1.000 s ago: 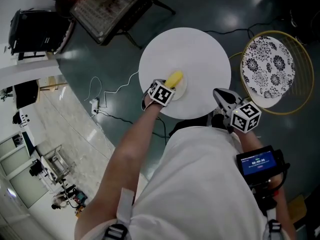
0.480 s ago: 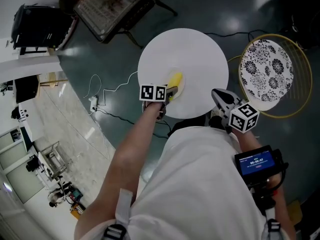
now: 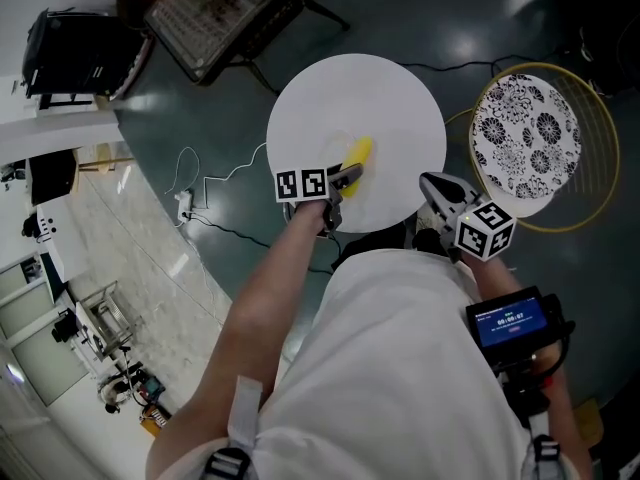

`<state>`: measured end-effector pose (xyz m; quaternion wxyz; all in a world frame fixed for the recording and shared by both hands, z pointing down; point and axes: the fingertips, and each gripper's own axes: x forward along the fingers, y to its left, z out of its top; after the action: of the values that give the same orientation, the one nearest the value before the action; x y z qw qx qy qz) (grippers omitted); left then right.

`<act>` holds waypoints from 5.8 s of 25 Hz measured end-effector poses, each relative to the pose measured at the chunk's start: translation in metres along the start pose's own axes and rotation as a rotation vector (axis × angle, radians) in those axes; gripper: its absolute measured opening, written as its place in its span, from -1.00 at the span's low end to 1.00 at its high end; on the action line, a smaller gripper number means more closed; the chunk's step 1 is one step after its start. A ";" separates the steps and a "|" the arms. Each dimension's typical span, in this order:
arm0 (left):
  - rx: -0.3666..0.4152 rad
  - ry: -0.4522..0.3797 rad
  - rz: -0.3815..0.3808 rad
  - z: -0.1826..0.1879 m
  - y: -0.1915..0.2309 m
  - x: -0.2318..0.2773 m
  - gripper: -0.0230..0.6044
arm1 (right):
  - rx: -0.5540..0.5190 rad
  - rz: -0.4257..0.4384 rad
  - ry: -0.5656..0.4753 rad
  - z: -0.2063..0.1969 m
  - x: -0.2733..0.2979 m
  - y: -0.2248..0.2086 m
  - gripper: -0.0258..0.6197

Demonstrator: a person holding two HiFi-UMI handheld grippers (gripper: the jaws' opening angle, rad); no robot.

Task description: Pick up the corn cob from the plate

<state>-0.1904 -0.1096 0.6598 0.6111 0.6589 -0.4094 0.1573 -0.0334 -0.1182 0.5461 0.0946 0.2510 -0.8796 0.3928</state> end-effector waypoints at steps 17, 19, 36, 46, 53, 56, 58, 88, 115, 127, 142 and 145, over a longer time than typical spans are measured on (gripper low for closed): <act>-0.040 -0.054 -0.034 0.017 -0.019 0.050 -0.14 | 0.061 -0.038 -0.023 -0.017 -0.016 -0.020 -0.90; -0.021 -0.060 -0.016 0.019 -0.026 0.056 -0.14 | 0.068 -0.044 -0.027 -0.017 -0.025 -0.022 -0.90; 0.489 0.027 0.243 0.008 -0.060 0.117 -0.14 | 0.131 -0.114 -0.070 -0.055 -0.107 -0.042 -0.90; 0.767 0.179 0.403 -0.006 -0.047 0.131 -0.13 | 0.121 -0.098 -0.057 -0.061 -0.114 -0.048 -0.90; 0.803 0.195 0.421 -0.008 -0.037 0.127 -0.13 | 0.116 -0.096 -0.052 -0.064 -0.108 -0.041 -0.90; 0.831 0.194 0.423 -0.011 -0.035 0.133 -0.13 | 0.114 -0.099 -0.050 -0.067 -0.110 -0.042 -0.90; 0.838 0.206 0.430 -0.011 -0.035 0.134 -0.13 | 0.111 -0.096 -0.049 -0.067 -0.108 -0.042 -0.90; 0.737 -0.137 0.317 -0.009 -0.080 0.028 -0.13 | -0.023 0.035 -0.017 -0.038 -0.080 -0.014 -0.90; 0.486 -0.694 0.348 -0.077 -0.104 -0.158 -0.90 | -0.254 0.254 0.037 0.012 -0.033 0.063 -0.90; 0.425 -0.785 0.323 -0.098 -0.095 -0.178 -0.90 | -0.328 0.279 0.052 0.008 -0.036 0.088 -0.90; 0.448 -0.767 0.298 -0.096 -0.102 -0.171 -0.90 | -0.339 0.275 0.034 0.009 -0.039 0.092 -0.90; 0.457 -0.758 0.291 -0.093 -0.103 -0.169 -0.90 | -0.337 0.275 0.033 0.009 -0.038 0.093 -0.90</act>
<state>-0.1919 0.0277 0.4889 0.2292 0.7233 -0.6470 0.0755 -0.0489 -0.0587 0.4663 0.0950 0.1029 -0.9572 0.2533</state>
